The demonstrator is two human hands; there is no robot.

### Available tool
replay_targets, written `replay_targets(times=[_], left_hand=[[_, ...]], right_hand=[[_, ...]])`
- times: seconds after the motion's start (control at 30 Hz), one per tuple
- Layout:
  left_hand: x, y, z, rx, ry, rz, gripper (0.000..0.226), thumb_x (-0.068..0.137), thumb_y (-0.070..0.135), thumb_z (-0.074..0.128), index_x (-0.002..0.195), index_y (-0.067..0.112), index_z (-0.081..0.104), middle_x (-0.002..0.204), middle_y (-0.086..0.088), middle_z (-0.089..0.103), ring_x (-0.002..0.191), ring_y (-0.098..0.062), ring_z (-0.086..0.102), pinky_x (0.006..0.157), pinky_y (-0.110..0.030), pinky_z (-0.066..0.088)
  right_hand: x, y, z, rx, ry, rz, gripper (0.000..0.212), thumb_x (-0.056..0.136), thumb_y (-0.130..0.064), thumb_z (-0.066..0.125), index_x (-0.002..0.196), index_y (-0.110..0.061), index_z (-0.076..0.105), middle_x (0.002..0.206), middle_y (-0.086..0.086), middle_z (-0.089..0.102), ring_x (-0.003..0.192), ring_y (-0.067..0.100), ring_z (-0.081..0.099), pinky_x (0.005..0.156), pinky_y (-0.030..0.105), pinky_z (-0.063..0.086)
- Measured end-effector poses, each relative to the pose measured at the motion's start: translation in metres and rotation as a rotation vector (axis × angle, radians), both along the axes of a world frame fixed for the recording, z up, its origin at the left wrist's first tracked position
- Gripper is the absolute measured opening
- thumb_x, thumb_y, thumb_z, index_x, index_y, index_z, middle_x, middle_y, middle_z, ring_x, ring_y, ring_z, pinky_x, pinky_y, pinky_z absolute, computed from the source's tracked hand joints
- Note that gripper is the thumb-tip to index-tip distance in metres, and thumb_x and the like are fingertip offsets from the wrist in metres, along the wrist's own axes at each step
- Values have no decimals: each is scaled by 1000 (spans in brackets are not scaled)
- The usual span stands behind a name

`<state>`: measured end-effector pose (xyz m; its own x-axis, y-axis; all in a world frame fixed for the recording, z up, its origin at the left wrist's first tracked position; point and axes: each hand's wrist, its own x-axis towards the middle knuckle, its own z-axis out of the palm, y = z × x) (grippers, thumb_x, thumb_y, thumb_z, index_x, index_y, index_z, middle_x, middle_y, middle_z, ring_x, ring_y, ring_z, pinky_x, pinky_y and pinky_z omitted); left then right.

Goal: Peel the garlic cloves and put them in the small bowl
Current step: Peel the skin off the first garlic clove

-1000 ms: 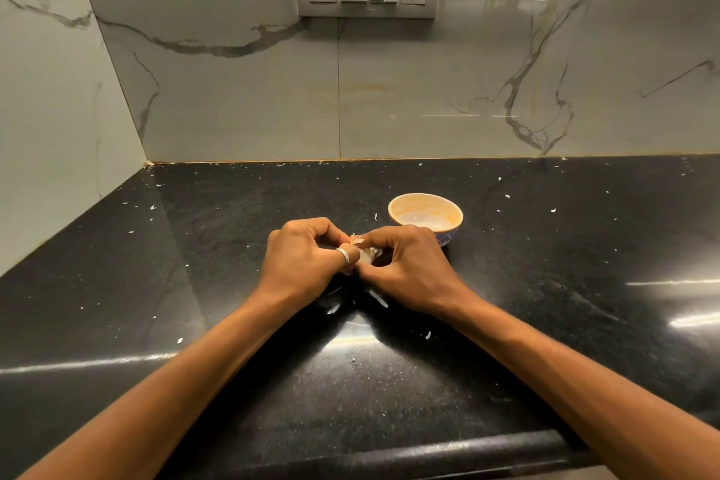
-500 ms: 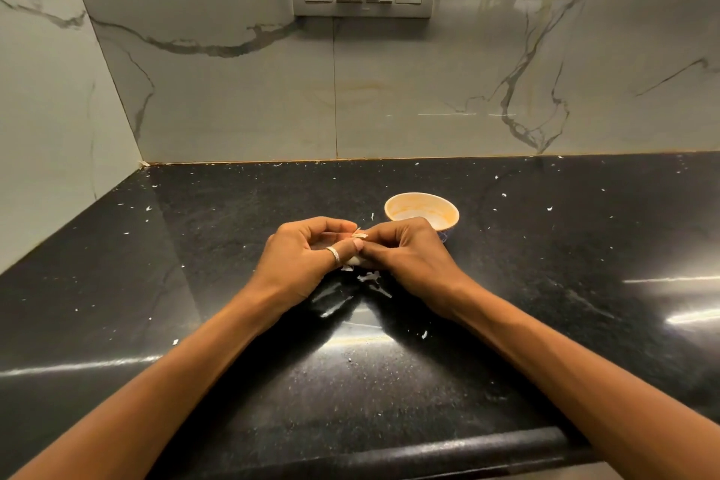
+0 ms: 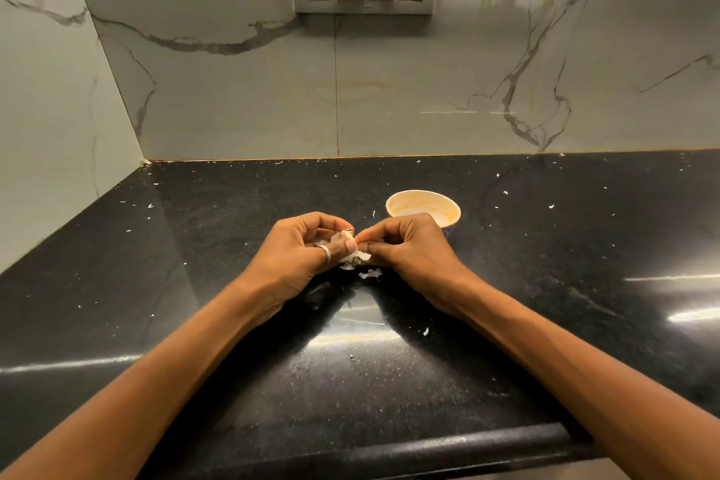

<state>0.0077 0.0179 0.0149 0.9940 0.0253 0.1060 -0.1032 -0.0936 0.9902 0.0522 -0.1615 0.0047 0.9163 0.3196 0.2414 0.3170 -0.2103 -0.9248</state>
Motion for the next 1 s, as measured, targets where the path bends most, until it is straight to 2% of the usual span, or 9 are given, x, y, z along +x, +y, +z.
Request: replay_targets(times=[0.1, 0.2, 0.33, 0.4, 0.53, 0.63, 0.73, 0.9, 1.0], left_hand=[[2, 0, 1, -127, 47, 25, 25, 85, -1, 73, 110, 5, 70, 104, -15, 75, 97, -26, 73, 94, -38, 57], [3, 0, 2, -192, 73, 12, 32, 89, -8, 65, 118, 4, 65, 113, -9, 75, 107, -24, 71, 92, -36, 58], [3, 1, 3, -167, 61, -23, 41, 91, -10, 62, 128, 5, 60, 118, -6, 73, 108, -22, 71, 97, -38, 56], [3, 2, 3, -159, 61, -50, 44, 91, -9, 62, 131, 7, 58, 119, -5, 73, 109, -21, 70, 99, -38, 55], [2, 2, 3, -147, 45, -98, 49, 89, -3, 66, 135, 11, 55, 123, -5, 71, 112, -20, 69, 97, -33, 55], [4, 1, 3, -181, 40, -49, 47, 86, 1, 70, 131, 7, 57, 119, -8, 73, 109, -22, 70, 94, -32, 57], [4, 0, 0, -167, 44, 3, 39, 83, 11, 76, 119, 1, 64, 105, -17, 75, 103, -33, 72, 93, -37, 58], [4, 0, -1, -170, 79, -10, 24, 84, 10, 75, 106, 1, 71, 99, -17, 76, 99, -28, 74, 86, -28, 60], [1, 0, -1, -125, 59, -63, 23, 84, 5, 74, 107, 2, 73, 99, -16, 77, 96, -24, 74, 86, -27, 59]], right_hand=[[0, 1, 0, -10, -9, -26, 10, 86, 0, 74, 93, -5, 79, 83, 9, 78, 79, 17, 76, 80, 29, 61], [-1, 2, 0, -95, -88, -73, 12, 86, -2, 73, 92, -11, 80, 82, 3, 78, 78, 13, 76, 83, 33, 62], [-5, 1, 3, -152, -211, -150, 14, 90, -12, 70, 96, -20, 80, 85, -8, 77, 80, 1, 70, 81, 23, 57], [-7, 1, 5, -91, -180, -71, 15, 93, -15, 69, 101, -23, 78, 91, -8, 77, 85, 1, 72, 82, 24, 58], [-7, 6, 4, 9, -34, 98, 22, 93, -17, 73, 114, -11, 74, 105, 5, 77, 95, 15, 75, 85, 36, 62], [-6, 6, 5, 93, 9, 104, 23, 92, -17, 74, 113, -10, 74, 104, 9, 77, 96, 20, 75, 87, 36, 61], [-7, 5, 7, 172, 56, 100, 19, 92, -14, 72, 110, -7, 74, 102, 11, 77, 96, 21, 75, 86, 33, 61], [-4, 5, 3, 58, -31, 31, 15, 97, -17, 67, 108, -13, 76, 98, 4, 77, 90, 15, 75, 82, 30, 61], [1, 5, -1, -74, -154, -50, 14, 95, -27, 68, 105, -23, 78, 94, -5, 77, 89, 11, 73, 85, 37, 61]])
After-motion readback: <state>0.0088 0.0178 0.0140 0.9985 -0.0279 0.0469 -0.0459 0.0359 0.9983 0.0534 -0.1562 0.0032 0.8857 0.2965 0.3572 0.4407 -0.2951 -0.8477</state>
